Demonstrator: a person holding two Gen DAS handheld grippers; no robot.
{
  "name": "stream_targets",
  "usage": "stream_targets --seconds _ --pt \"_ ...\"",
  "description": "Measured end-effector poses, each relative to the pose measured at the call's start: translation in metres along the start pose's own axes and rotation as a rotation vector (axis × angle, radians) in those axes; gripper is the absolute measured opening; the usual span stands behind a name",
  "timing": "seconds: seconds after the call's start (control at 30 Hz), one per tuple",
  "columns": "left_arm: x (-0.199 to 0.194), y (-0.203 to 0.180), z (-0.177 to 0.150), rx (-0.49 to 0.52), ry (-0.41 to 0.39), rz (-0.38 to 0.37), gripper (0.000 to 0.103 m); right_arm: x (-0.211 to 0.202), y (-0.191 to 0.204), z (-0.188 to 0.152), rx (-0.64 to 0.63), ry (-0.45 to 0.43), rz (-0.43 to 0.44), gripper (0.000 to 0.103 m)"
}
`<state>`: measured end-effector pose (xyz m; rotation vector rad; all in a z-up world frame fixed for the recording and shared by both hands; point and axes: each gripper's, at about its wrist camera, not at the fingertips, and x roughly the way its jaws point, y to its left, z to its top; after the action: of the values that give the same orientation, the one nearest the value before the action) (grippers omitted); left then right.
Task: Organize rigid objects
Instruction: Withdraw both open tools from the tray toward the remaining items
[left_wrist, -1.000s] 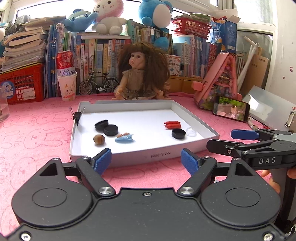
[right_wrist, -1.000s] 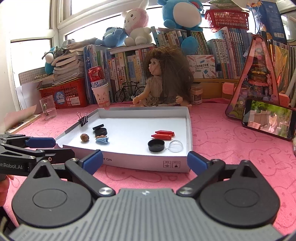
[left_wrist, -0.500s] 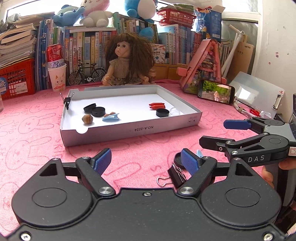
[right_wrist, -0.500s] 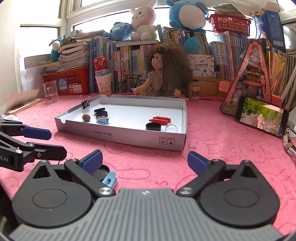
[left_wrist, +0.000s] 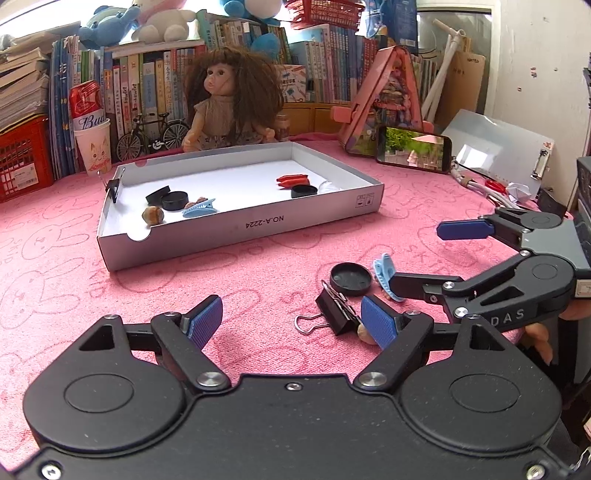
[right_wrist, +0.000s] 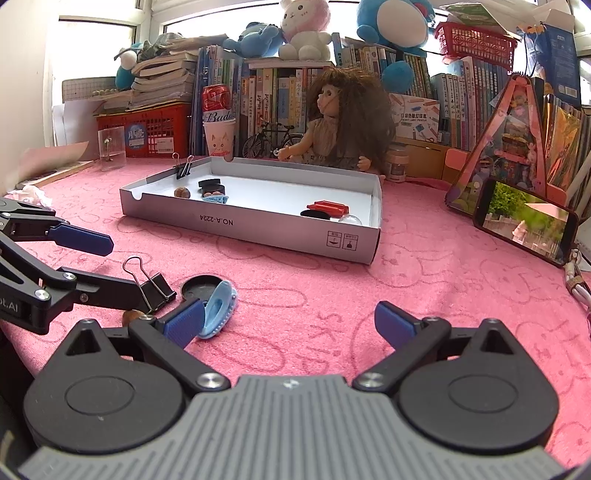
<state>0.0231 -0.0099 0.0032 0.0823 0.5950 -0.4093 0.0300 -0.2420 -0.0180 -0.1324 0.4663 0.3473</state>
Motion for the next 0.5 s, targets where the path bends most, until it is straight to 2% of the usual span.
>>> stream_targets --seconds 0.17,0.5 --pt "0.0071 0.0039 0.0014 -0.026 0.008 0.02 0.081 0.0016 0.001 -0.0003 0.012 0.0 0.001 0.103" --pt "0.0102 0.0072 0.004 0.002 -0.017 0.095 0.083 0.0025 0.0029 -0.0014 0.007 0.003 0.006 0.103"
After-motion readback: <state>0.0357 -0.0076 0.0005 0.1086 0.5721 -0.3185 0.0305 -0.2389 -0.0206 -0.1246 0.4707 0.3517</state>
